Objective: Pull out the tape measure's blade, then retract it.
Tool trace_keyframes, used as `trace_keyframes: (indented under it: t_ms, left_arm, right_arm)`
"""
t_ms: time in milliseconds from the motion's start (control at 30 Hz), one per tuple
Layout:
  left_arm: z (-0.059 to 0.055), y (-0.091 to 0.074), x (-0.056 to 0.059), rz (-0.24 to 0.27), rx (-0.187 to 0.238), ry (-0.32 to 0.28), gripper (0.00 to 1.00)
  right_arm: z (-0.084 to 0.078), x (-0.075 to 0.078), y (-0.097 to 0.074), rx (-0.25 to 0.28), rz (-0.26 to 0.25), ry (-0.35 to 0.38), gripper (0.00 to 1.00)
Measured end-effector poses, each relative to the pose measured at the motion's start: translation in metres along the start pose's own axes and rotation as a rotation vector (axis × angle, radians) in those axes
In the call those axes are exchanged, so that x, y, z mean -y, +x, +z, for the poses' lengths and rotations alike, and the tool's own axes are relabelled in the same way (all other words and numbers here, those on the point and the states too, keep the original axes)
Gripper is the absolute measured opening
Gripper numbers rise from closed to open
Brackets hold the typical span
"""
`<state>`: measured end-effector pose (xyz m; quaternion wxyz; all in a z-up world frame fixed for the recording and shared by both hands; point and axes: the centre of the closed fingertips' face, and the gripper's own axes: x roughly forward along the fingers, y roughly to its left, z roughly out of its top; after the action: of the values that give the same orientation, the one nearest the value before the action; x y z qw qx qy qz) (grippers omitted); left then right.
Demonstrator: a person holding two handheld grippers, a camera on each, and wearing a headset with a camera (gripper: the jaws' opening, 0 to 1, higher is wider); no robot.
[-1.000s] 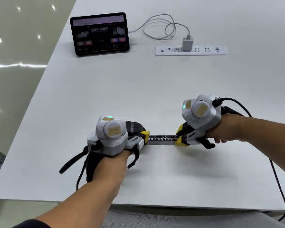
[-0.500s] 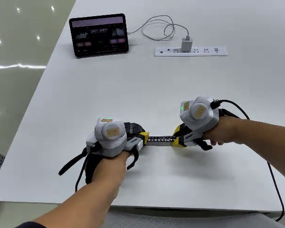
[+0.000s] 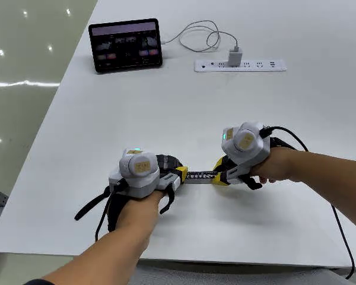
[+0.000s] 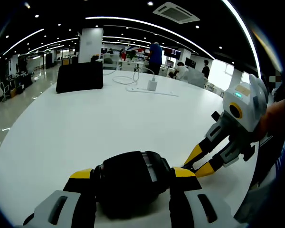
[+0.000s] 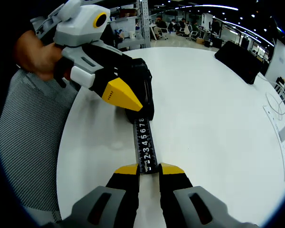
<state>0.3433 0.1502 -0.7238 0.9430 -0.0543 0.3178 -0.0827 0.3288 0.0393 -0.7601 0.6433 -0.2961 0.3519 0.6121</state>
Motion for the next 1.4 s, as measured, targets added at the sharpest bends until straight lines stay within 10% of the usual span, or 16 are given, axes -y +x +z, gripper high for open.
trace_keyframes:
  t_ms: [1400]
  left_arm:
    - [-0.001, -0.001, -0.001, -0.017, -0.014, -0.008, 0.58]
  right_arm:
    - [0.019, -0.003, 0.014, 0.018, 0.01, -0.02, 0.11]
